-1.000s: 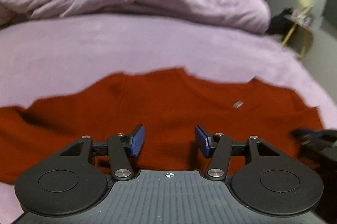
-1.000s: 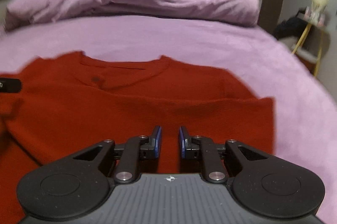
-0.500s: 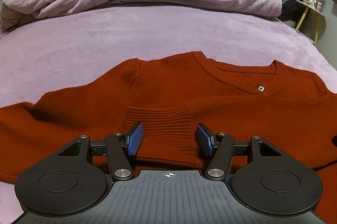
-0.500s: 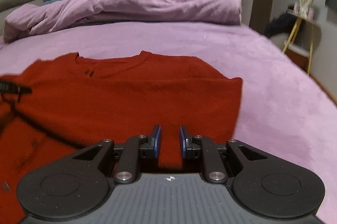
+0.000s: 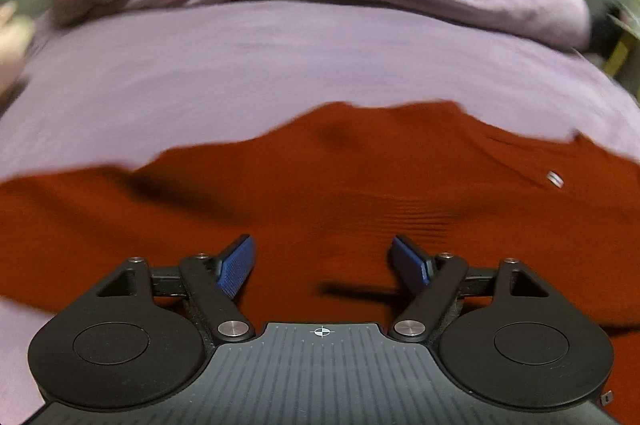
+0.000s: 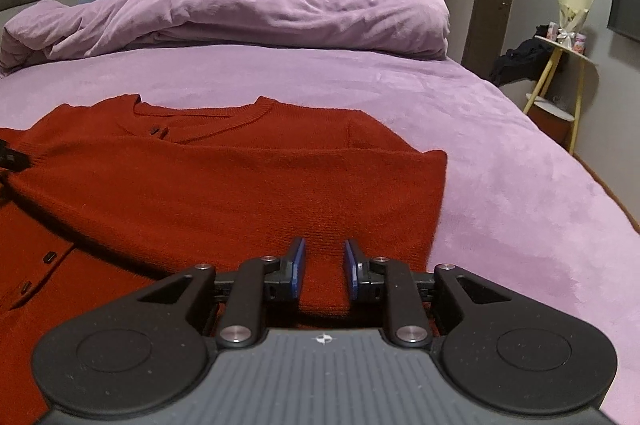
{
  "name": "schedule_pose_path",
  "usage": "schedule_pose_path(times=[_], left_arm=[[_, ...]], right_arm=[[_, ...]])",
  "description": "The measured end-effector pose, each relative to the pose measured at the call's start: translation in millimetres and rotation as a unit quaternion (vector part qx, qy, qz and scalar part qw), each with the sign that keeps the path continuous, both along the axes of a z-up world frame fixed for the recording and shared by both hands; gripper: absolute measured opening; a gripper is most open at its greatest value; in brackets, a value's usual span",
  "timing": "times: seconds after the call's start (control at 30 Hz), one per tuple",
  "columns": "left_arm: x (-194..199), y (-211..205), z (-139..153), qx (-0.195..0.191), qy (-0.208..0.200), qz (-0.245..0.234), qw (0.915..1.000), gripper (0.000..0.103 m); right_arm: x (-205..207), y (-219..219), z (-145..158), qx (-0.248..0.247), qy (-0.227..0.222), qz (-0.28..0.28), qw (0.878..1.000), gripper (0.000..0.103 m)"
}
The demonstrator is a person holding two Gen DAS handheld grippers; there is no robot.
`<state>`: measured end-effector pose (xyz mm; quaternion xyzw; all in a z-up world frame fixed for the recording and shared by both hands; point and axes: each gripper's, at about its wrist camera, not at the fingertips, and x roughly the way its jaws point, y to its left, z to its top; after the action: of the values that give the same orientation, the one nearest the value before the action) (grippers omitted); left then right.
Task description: Fold small clothes
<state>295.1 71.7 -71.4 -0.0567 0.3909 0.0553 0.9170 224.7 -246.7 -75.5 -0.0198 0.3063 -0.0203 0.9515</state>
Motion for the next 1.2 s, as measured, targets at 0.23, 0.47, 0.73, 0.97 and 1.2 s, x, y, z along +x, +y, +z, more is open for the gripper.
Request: schedule_pose_path(times=[0.23,0.47,0.73,0.97,1.2], left_arm=[[-84.0,152.0,24.8,-0.066,-0.036,0.131,0.9886,0.087],[-130.1,300.6,-4.2,-0.207,-0.06,0.309,0.9265,0.067],[-120.3,357.7,-26.1,-0.306,-0.087,0.371,0.8725,0.009],[-114.7,295.1,33.0,-0.183,-0.142,0.265,0.936,0.008],[-84.9,89.7,113.2,-0.155,-0.213,-0.03,0.964,0.009]], right_arm=[[-44.6,8.5,17.6,0.028,0.01,-0.03,0.999,0.061],[-82.3,23.6,22.9,0.093,0.051,-0.032,0.994,0.065],[-84.0,37.8,34.0,0.098,0.073,-0.023,0.992,0.065],[-84.1,31.1,38.9,0.115,0.064,-0.03,0.991,0.065],[-90.2,24.7,52.6,0.155,0.035,-0.024,0.987,0.064]])
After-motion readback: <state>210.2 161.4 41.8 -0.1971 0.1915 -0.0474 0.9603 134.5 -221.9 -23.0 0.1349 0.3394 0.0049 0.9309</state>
